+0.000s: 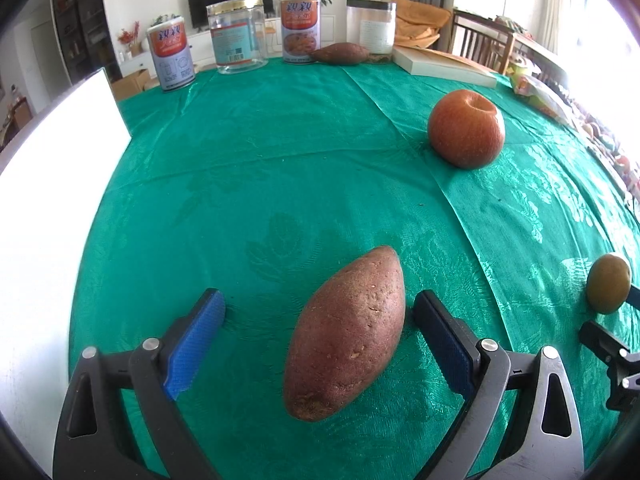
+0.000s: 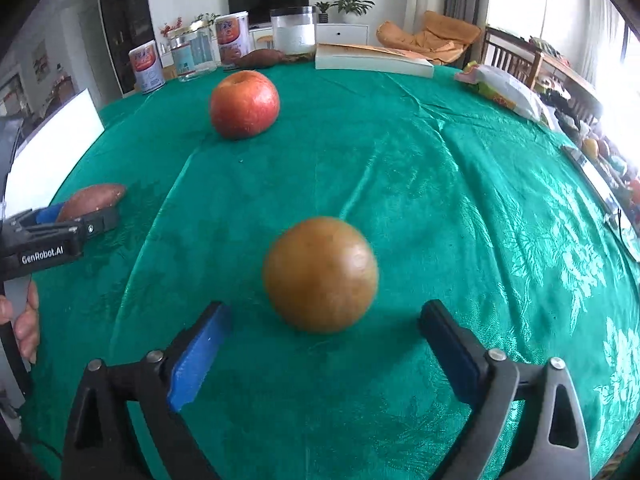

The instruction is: Organize fruits

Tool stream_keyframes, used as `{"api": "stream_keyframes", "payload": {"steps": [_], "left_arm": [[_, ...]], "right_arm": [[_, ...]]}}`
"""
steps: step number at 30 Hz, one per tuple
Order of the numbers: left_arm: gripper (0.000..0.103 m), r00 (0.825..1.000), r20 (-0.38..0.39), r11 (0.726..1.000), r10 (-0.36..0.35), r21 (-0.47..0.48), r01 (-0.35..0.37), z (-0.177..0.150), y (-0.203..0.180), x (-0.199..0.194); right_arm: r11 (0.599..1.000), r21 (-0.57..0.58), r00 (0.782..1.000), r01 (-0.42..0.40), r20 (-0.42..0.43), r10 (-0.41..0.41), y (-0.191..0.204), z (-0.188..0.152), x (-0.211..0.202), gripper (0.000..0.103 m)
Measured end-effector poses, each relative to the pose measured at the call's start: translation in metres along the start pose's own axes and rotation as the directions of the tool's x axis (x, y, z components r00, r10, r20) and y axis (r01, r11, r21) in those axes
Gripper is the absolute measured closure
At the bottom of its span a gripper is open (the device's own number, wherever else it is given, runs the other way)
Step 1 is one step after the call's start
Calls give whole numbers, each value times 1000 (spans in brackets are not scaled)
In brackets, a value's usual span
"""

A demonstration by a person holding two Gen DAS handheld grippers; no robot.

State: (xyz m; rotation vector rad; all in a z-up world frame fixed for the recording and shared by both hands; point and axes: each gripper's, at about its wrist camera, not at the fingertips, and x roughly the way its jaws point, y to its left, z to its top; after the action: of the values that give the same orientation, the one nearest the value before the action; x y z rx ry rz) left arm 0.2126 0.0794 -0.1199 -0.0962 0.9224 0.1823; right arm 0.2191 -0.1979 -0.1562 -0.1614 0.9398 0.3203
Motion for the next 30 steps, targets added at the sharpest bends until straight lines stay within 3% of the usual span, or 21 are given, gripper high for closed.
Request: {"api": "stream_keyframes", "payload": {"steps": [18,22,26,30], "left_arm": [[6,1000,0,1000,-3,-1,3,0,0,0],[6,996,-27,996,-86,31,87,-1,6,-4],[7,975,-52,976,-218,-10,217,-10,19,-19],[8,988,-62,986,-140,78,145,-9,4,-17]], "right_arm": [[1000,-15,1000,11,-6,-11,5,-2,0,0],[1000,-2,1000,-1,-1,1,4,-2,-2,0],[994,55,994,-96,48,94,-3,-1,-11,0],[991,55,988,-126,97,120,-3,4,-18,1]]}}
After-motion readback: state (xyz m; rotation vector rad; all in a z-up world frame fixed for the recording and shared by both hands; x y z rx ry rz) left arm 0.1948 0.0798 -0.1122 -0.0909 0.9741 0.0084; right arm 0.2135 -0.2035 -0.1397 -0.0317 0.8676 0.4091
